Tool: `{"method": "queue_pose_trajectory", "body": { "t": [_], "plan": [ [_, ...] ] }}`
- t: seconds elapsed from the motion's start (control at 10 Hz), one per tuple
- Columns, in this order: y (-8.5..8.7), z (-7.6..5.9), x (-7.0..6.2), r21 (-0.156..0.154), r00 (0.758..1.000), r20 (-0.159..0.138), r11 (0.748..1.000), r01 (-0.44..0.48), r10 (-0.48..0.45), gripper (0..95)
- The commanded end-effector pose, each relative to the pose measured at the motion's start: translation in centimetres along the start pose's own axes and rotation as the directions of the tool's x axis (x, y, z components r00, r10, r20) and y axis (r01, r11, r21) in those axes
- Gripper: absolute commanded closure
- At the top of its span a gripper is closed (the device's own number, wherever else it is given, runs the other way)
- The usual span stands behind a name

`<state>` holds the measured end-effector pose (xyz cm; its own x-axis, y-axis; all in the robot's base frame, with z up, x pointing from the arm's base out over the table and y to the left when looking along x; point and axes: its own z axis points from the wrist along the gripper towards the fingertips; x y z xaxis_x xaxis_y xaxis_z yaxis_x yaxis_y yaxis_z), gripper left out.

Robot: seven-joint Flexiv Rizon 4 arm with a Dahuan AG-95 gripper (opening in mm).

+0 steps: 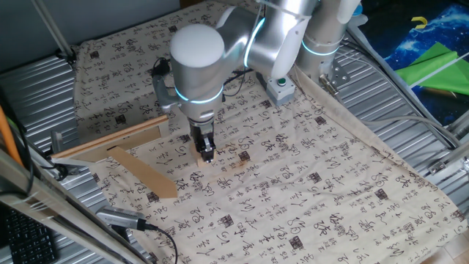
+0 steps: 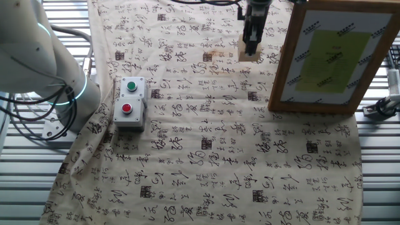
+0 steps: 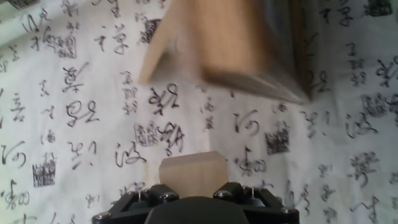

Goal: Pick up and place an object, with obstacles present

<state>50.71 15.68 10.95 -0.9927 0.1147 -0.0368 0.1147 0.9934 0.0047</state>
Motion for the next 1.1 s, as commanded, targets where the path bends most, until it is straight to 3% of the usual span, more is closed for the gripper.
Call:
{"method": "queue_pose_trajectory", "body": {
  "t": [0.1, 0.4, 1.0, 1.1],
  "plan": [
    [0.2, -0.6, 0.1, 0.001, 1.000, -0.001, 1.000, 0.009, -0.009, 95.0],
    [2.1, -1.9, -0.3, 0.001, 1.000, -0.008, 1.000, -0.001, 0.001, 95.0],
    [2.1, -1.9, -0.3, 0.003, 1.000, -0.003, 1.000, 0.019, -0.019, 95.0],
    [2.1, -1.9, -0.3, 0.006, 0.998, 0.013, 0.998, 0.058, -0.058, 95.0]
  ]
}}
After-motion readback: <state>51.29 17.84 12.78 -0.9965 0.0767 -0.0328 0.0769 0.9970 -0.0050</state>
